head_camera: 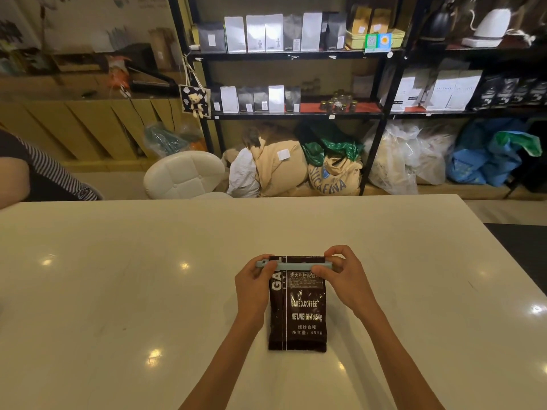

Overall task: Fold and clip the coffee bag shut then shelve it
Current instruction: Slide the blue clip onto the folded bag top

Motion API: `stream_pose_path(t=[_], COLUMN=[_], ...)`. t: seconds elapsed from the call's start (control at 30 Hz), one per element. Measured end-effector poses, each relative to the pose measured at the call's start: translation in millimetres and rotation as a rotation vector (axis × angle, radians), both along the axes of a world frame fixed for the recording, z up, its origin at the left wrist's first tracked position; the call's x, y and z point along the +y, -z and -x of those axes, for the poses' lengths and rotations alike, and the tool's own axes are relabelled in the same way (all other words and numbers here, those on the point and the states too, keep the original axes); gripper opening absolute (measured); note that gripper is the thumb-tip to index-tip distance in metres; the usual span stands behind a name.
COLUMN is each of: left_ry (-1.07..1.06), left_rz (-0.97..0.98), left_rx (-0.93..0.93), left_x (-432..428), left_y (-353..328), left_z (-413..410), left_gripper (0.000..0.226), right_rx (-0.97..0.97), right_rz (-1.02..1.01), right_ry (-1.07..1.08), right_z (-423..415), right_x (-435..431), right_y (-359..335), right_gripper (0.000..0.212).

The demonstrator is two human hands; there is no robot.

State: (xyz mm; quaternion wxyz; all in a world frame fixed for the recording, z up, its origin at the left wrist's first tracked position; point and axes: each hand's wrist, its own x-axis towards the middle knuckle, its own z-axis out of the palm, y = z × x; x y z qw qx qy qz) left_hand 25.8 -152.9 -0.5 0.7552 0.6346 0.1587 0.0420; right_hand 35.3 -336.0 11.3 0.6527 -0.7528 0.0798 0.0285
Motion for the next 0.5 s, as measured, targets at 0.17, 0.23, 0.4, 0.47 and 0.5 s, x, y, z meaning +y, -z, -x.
stream_pose_path(t=[0.17, 0.23, 0.4, 0.47, 0.5], left_ry=[-0.040, -0.053, -0.086, -0.093, -0.086], left_rz=[-0.006, -0.005, 0.010, -0.007, -0.025], left_rx=[-0.001, 0.004, 0.006, -0.005, -0.013], left_x=[-1.0, -1.4, -4.6, -5.5, -5.6], left_y=[-0.7, 0.0, -3.9, -4.6, -4.2], left_z=[1.3, 1.6, 3.3, 4.1, 4.3], left_gripper=[0.013, 0.012, 0.016, 0.020, 0.018], right_rx=[0.005, 0.004, 0.003, -0.001, -0.003], right_rz=[0.014, 0.011, 0.031, 0.046, 0.039], right_ry=[-0.002, -0.004, -0.008, -0.010, -0.009], right_z=[0.0, 0.2, 0.7, 1.5, 1.9], right_x=[0.4, 0.6, 1.0, 1.5, 1.9], right_y=[0.3, -0.9, -1.0, 0.0, 0.4], right_gripper=[0.035, 0.035, 0.034, 0.034, 0.034])
